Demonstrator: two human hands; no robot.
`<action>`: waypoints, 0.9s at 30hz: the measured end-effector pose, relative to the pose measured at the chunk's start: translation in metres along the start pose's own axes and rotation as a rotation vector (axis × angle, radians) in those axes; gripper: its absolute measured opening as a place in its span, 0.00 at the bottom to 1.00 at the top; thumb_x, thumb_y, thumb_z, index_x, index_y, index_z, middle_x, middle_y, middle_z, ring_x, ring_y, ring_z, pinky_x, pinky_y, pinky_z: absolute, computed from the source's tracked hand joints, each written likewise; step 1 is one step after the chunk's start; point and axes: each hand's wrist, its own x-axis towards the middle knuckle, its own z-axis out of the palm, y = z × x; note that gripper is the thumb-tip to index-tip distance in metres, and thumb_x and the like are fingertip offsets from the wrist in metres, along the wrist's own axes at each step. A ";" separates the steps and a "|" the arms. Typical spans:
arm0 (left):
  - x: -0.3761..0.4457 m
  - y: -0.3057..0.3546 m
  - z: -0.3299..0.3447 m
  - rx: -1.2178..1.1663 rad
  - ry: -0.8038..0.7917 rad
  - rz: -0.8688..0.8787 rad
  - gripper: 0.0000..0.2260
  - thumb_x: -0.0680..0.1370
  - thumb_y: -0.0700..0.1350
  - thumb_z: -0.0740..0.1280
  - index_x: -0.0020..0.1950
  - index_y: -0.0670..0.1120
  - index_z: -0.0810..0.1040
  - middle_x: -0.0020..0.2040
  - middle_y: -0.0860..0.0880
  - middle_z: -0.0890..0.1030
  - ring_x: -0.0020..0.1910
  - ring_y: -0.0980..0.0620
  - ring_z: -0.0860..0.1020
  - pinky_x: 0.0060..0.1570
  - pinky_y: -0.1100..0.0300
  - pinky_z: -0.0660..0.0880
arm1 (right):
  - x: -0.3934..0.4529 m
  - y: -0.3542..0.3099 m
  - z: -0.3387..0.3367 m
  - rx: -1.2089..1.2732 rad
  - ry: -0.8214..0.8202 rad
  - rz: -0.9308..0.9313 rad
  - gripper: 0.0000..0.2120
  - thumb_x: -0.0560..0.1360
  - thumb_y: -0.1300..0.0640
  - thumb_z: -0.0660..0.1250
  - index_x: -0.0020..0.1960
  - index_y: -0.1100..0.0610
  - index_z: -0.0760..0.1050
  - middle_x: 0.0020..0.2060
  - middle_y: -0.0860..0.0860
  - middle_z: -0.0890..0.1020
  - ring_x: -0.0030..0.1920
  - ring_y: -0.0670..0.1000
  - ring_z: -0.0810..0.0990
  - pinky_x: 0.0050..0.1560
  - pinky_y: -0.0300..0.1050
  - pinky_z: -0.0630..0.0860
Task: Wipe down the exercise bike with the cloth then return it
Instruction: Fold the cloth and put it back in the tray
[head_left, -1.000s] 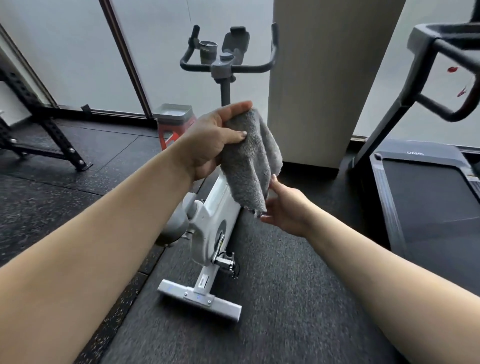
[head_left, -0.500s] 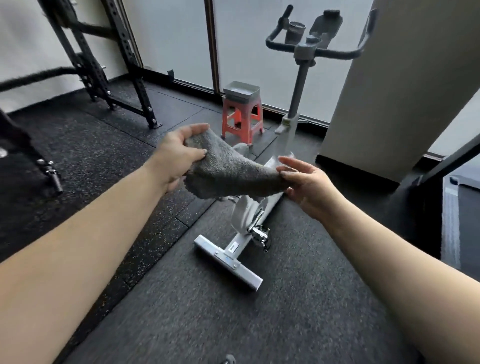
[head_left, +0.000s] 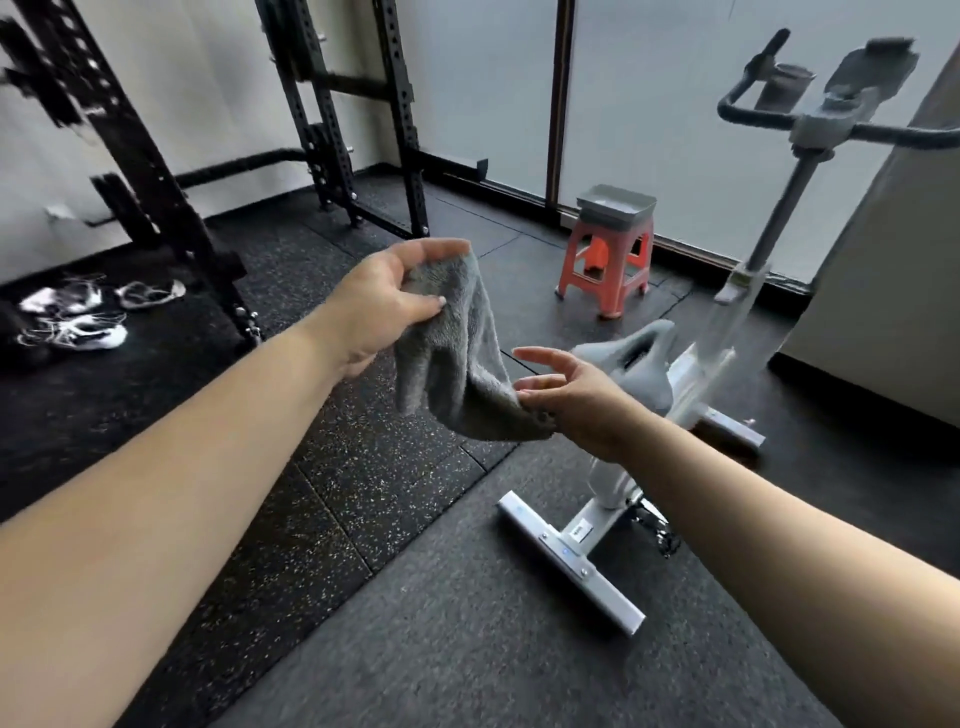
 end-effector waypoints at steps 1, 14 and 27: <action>0.004 -0.002 -0.016 0.048 0.019 0.020 0.22 0.75 0.30 0.63 0.60 0.53 0.78 0.59 0.41 0.80 0.52 0.47 0.79 0.56 0.52 0.78 | 0.012 0.001 0.012 -0.032 -0.030 0.020 0.28 0.71 0.73 0.67 0.68 0.57 0.69 0.43 0.57 0.80 0.37 0.52 0.78 0.40 0.43 0.76; 0.104 -0.058 -0.167 0.757 0.334 0.105 0.06 0.71 0.44 0.73 0.47 0.50 0.83 0.43 0.51 0.82 0.41 0.57 0.76 0.42 0.69 0.67 | 0.151 -0.030 0.074 -0.451 0.115 -0.026 0.13 0.72 0.71 0.64 0.49 0.58 0.81 0.33 0.48 0.80 0.26 0.38 0.74 0.26 0.28 0.65; 0.293 -0.103 -0.211 0.785 0.483 -0.009 0.08 0.73 0.52 0.70 0.45 0.48 0.78 0.42 0.48 0.81 0.43 0.48 0.77 0.42 0.59 0.71 | 0.352 -0.095 0.055 -0.482 0.277 -0.035 0.07 0.72 0.59 0.64 0.36 0.56 0.75 0.30 0.51 0.72 0.33 0.49 0.69 0.32 0.42 0.65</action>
